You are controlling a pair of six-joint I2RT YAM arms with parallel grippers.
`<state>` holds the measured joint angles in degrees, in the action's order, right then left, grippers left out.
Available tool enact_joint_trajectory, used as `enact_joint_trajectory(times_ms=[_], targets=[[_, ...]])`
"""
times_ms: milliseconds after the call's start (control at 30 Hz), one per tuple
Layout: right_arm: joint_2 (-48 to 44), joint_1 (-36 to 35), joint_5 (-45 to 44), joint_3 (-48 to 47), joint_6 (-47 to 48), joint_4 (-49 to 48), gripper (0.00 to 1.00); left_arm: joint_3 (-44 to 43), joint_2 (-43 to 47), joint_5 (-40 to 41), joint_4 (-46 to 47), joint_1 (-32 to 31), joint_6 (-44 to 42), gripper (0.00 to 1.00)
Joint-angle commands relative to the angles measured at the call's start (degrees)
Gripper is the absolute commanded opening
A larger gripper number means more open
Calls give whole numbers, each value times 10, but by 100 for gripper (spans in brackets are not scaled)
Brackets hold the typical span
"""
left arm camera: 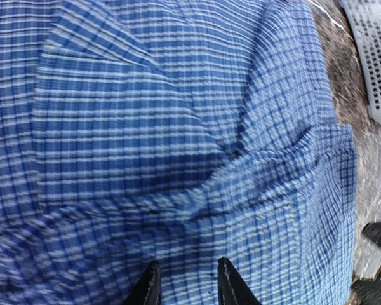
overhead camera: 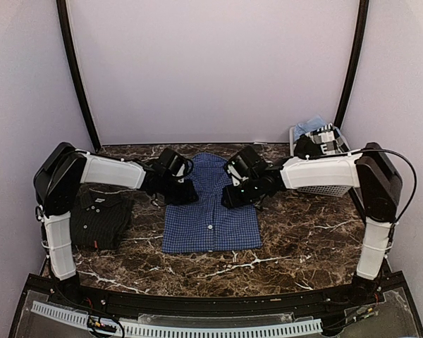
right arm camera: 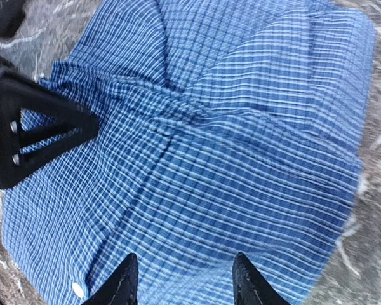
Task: Fold and stack the long sleeve shirts
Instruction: Fold the rectangle-folded shirt at the center of the board.
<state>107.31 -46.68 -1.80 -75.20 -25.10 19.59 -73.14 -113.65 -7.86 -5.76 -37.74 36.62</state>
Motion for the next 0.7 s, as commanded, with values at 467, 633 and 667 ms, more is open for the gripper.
enact_joint_trajectory(times_ms=[467, 633, 667], targets=[[124, -22, -56, -75, 11, 31, 55, -58, -36, 42, -47, 59, -48, 29], [91, -13, -51, -67, 13, 25, 58, -84, -53, 57, -64, 62, -62, 28], [84, -5, -46, -63, 12, 21, 58, -89, -56, 59, -65, 64, -64, 28]])
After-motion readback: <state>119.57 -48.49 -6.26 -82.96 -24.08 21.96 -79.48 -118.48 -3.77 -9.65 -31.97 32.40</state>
